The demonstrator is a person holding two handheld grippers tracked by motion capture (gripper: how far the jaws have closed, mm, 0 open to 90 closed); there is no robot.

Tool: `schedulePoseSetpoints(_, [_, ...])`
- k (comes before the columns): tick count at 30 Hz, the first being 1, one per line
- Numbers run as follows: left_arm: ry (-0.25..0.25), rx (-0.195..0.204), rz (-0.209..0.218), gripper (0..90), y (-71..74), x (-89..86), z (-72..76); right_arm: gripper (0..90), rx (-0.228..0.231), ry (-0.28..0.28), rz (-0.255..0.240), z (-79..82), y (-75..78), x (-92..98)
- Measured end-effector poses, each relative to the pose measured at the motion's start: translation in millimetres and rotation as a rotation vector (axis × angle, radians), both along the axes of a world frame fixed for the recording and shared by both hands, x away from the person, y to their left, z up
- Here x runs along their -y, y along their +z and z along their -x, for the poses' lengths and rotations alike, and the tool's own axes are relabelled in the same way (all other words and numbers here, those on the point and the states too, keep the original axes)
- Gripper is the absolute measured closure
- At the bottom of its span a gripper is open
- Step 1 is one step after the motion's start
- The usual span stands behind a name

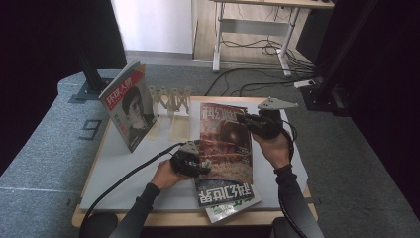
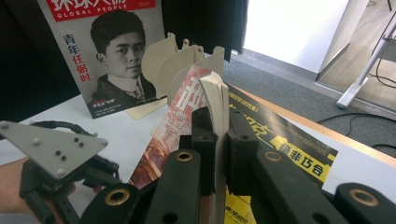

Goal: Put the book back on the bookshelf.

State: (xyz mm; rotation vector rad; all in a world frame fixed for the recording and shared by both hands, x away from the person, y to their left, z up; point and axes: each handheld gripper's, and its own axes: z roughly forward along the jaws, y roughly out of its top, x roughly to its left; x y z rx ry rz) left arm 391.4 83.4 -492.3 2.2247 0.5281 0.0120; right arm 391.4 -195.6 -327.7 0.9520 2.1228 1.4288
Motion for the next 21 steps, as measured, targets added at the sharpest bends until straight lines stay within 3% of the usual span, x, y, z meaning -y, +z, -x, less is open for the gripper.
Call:
schedulePoseSetpoints(5, [-0.049,-0.036,0.023,64.2,2.6,-2.3,1.1,82.9,0.007,0.010,-0.017,0.3,0.7,2.2])
schedulePoseSetpoints(8, [-0.055,-0.006,0.016,72.6,4.9,-1.7,5.9,82.9,0.012,0.011,-0.026,1.6,2.9,2.9])
schedulePoseSetpoints(21, [0.026,0.138,-0.065,79.6,12.3,-5.8,14.0,80.8,0.037,0.001,-0.039,3.6,5.2,10.2])
